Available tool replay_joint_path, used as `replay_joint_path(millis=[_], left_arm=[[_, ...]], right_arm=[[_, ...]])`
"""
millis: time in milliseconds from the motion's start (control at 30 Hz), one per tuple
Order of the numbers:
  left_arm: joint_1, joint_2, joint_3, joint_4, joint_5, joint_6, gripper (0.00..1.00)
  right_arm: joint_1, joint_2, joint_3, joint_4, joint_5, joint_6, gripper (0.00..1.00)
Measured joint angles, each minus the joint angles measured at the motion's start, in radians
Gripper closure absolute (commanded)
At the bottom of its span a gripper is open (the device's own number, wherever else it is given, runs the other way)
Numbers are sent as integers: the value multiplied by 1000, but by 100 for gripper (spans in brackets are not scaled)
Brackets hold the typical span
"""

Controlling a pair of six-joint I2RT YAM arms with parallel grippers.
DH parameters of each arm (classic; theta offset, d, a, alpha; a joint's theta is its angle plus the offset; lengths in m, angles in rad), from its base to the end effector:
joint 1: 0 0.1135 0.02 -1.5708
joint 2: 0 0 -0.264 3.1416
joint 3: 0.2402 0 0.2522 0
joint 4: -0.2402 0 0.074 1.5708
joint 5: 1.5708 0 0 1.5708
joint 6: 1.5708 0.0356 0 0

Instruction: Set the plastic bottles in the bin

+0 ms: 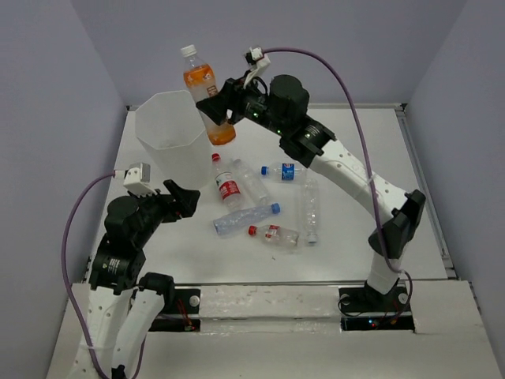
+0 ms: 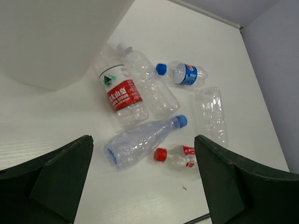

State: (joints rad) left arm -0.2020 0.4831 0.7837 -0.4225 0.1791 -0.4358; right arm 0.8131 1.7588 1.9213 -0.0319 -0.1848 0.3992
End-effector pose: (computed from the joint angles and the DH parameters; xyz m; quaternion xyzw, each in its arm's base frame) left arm 0.1071 -0.0284 0.3527 -0.0281 0.7477 -0.2705 0.6058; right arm 0.2766 0.3019 0.4859 -0.2028 0.6284 0.4765 0.5805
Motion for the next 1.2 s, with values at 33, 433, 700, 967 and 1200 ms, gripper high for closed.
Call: replay_joint_path(millis=[33, 433, 700, 967, 1200], left_arm=[[0, -15, -25, -25, 18, -2, 1], [0, -107, -189, -88, 140, -38, 1], [0, -106, -213, -83, 190, -44, 1], [-1, -58, -217, -61, 235, -45, 1], [-10, 62, -191, -35, 224, -15, 1]], right_arm=[[10, 79, 92, 5, -2, -19, 57], [31, 543, 583, 182, 34, -112, 58], [36, 698, 650, 303, 60, -140, 31], [52, 716, 650, 326, 103, -183, 4], [50, 500, 334, 281, 103, -239, 31]])
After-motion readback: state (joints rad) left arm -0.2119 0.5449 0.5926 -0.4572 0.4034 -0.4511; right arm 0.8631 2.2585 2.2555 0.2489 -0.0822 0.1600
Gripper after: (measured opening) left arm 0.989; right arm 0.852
